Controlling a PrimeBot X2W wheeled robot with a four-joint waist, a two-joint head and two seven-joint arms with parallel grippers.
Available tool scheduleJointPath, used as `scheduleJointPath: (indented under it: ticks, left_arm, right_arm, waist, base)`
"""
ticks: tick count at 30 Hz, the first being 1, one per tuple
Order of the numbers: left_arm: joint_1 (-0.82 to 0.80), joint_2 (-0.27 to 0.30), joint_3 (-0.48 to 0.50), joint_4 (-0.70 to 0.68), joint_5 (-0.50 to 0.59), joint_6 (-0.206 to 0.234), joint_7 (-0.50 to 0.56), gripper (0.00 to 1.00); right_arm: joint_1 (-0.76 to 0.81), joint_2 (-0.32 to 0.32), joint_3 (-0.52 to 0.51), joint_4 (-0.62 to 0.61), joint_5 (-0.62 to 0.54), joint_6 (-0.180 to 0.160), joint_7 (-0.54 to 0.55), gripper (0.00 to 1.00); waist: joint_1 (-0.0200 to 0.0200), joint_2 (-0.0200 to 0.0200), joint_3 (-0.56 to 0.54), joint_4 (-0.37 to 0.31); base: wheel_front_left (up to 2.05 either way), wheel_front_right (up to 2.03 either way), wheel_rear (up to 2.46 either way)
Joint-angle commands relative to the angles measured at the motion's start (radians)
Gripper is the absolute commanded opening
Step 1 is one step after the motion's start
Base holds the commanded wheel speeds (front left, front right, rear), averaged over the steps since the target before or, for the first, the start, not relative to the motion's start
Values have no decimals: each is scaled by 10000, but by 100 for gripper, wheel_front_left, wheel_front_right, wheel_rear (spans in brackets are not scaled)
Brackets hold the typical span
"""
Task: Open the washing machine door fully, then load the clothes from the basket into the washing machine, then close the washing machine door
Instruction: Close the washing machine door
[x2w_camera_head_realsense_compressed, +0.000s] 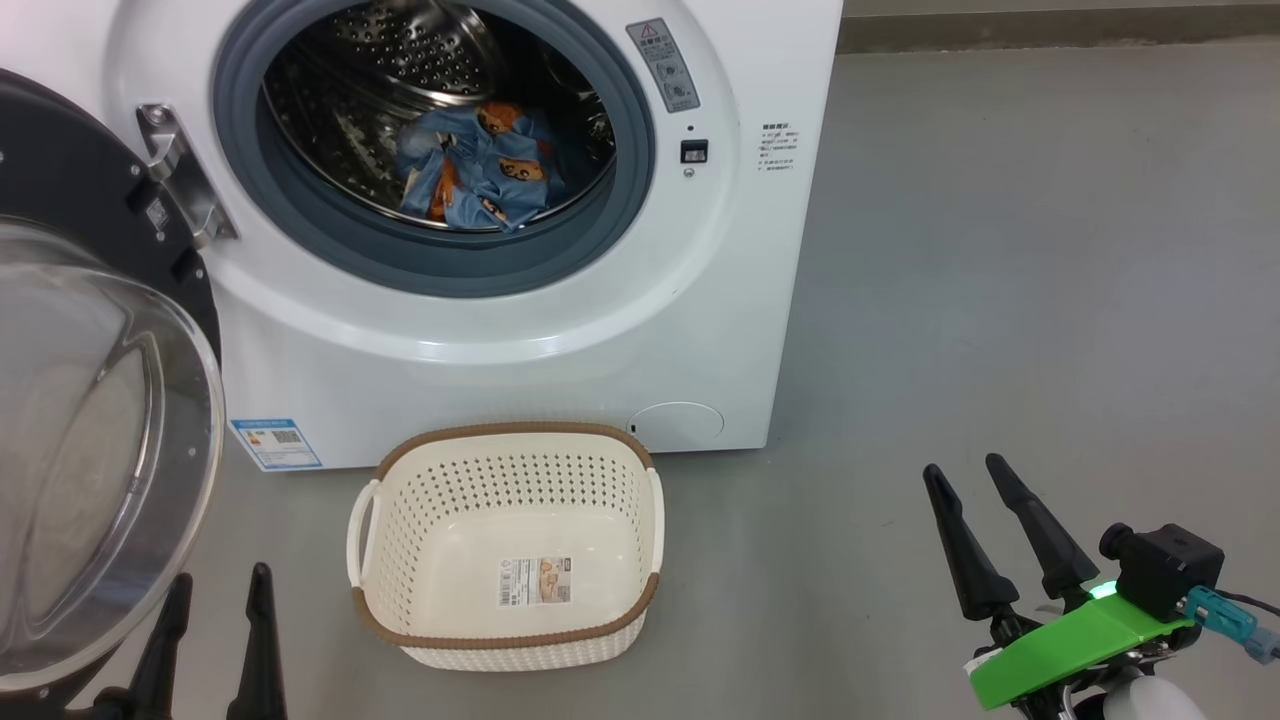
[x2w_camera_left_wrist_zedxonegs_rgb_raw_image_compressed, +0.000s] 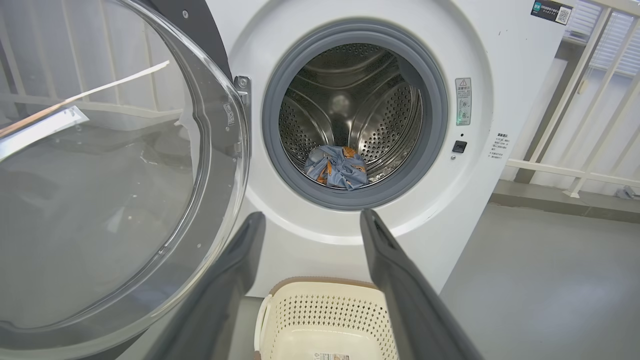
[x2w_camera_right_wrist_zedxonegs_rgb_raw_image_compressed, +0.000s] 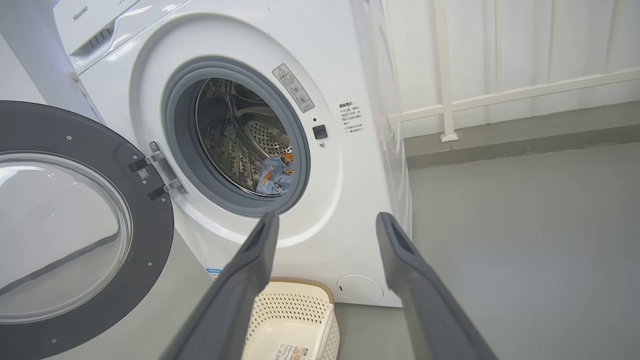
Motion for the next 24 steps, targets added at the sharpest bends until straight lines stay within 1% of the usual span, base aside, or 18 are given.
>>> scheduleJointPath:
  ticks: [1, 24]
  left_arm:
    - [-391, 131, 374, -199, 121, -72, -51, 100]
    - [-419, 98, 405, -124, 141, -46, -51, 100]
  right_arm:
    - [-165, -136, 206, -207, 55, 16, -48, 100]
    - [-132, -131, 183, -200, 43, 16, -48, 100]
  waist:
    - [0, -1, -2, 8]
    - [0, -1, -33, 162]
  base:
    - [0, 0, 0]
    - [0, 0, 0]
